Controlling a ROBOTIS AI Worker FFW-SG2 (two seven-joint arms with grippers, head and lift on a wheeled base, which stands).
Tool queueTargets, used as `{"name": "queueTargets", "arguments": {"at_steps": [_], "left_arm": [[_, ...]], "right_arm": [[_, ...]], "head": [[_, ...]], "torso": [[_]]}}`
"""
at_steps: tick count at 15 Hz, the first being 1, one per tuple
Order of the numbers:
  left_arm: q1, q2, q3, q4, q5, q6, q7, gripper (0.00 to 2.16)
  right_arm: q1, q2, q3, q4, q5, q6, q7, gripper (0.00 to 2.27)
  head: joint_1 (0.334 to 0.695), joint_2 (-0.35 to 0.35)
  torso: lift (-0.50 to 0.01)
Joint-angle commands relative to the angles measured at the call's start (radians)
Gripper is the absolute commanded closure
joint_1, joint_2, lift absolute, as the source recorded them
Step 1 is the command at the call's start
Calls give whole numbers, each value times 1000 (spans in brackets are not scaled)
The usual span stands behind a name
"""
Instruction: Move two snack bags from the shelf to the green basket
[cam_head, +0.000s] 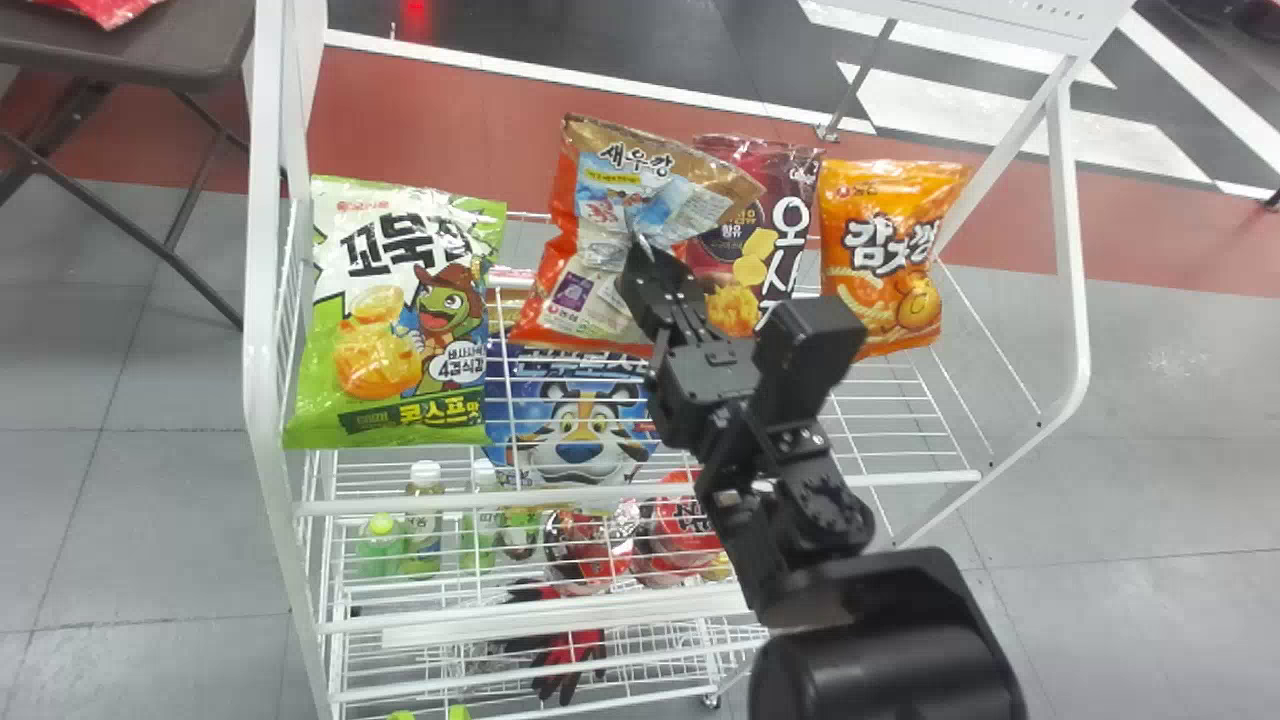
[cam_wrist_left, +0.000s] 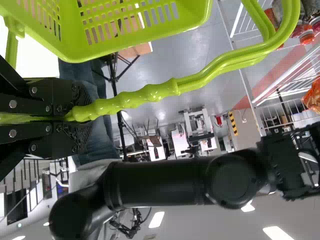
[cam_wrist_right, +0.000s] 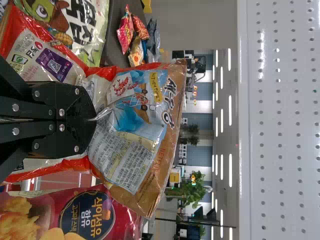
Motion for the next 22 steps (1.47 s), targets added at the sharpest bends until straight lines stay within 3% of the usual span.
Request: {"name": "queueTargets", "arguments": {"at_steps": [1,8,10,12,16,22], "left_arm": [[9,0,1,-5,-1,-5,0,2142],[-22,-14,10,-10,-2,-5,18,2142],[-39,-18,2,-4,-7,-5,35,2142],[-59,-25,-5,13,-11,-5,44,2142],[-91,-32,-33,18,-25,2,69,2142],[-112,-32,-53,18,-37,14,84,2125]], "right_arm": [[110,-31,1,-158,-26,141,1,2051],[311,-112,-63,-545,-88,917,33,2081],[318,-114,-83,-595,-118,1117,45,2101],[321,-114,-143,-641,-227,1341,62,2105],[323,-114,-149,-718,-284,1343,58,2105],[332,-146,-11,-707,-301,1343,-31,2105]], "head": [[695,-350],[695,-350],[695,-350],[695,-350],[695,-350],[695,-350]], "torso": [[-13],[-13],[-13],[-13],[-13],[-13]]}}
